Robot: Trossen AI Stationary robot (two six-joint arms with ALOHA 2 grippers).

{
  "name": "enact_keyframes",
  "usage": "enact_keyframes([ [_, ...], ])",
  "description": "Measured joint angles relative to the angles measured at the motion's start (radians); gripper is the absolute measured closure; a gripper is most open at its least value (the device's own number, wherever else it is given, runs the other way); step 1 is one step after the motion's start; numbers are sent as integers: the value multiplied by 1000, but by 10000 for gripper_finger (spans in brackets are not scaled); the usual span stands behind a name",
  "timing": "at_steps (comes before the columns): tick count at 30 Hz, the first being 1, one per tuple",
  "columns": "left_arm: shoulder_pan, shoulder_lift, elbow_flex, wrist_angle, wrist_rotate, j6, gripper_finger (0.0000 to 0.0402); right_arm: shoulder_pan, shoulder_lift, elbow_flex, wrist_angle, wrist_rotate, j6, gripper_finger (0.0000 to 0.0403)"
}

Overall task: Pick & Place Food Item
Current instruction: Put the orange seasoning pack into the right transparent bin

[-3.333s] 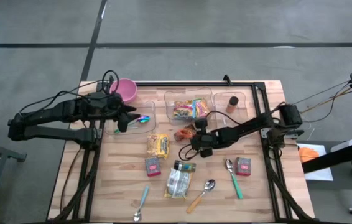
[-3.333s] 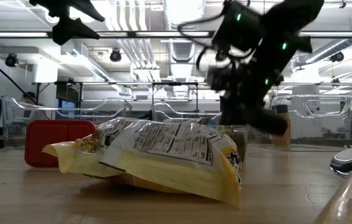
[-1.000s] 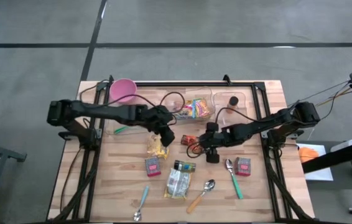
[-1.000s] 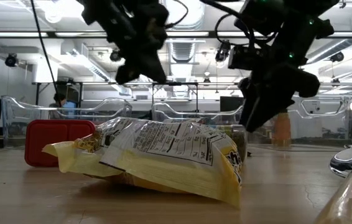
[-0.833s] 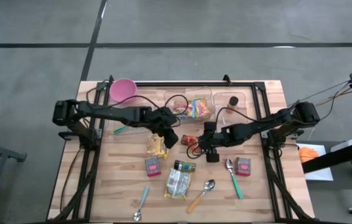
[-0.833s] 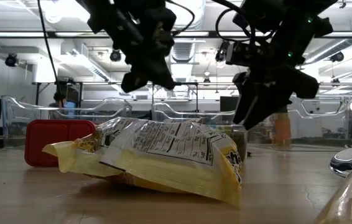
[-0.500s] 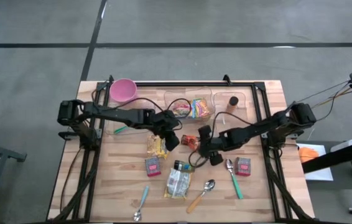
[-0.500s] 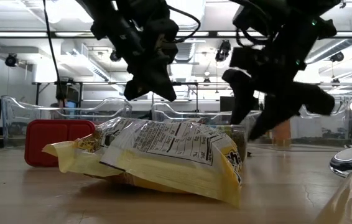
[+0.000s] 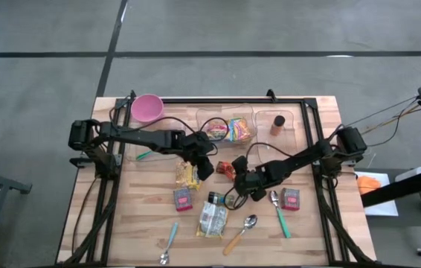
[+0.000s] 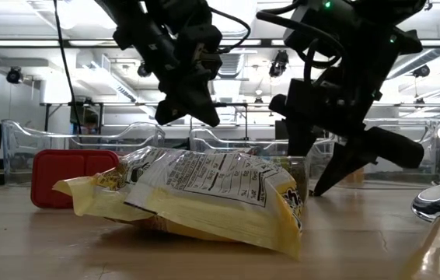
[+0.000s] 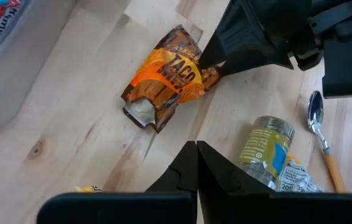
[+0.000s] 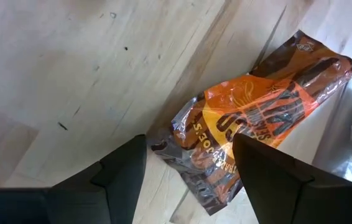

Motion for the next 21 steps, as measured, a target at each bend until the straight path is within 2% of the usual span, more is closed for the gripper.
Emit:
enact_keyframes([
  [5, 0, 0, 0, -3, 0, 1, 401, -1, 5, -1, 12, -4, -30, 182],
  [10, 0, -1, 0, -3, 13, 8, 401, -33, 4, -2, 10, -84, -32, 234],
  [15, 0, -1, 0, -4, 30, -3, 401, -52, 5, -4, 20, -104, -30, 284],
  [18, 0, 2, 0, -4, 31, -26, 401, -60, 4, -5, 25, -108, -28, 294],
  [21, 3, 3, -5, 0, 30, -38, 401, -65, 4, -4, 28, -107, -24, 288],
])
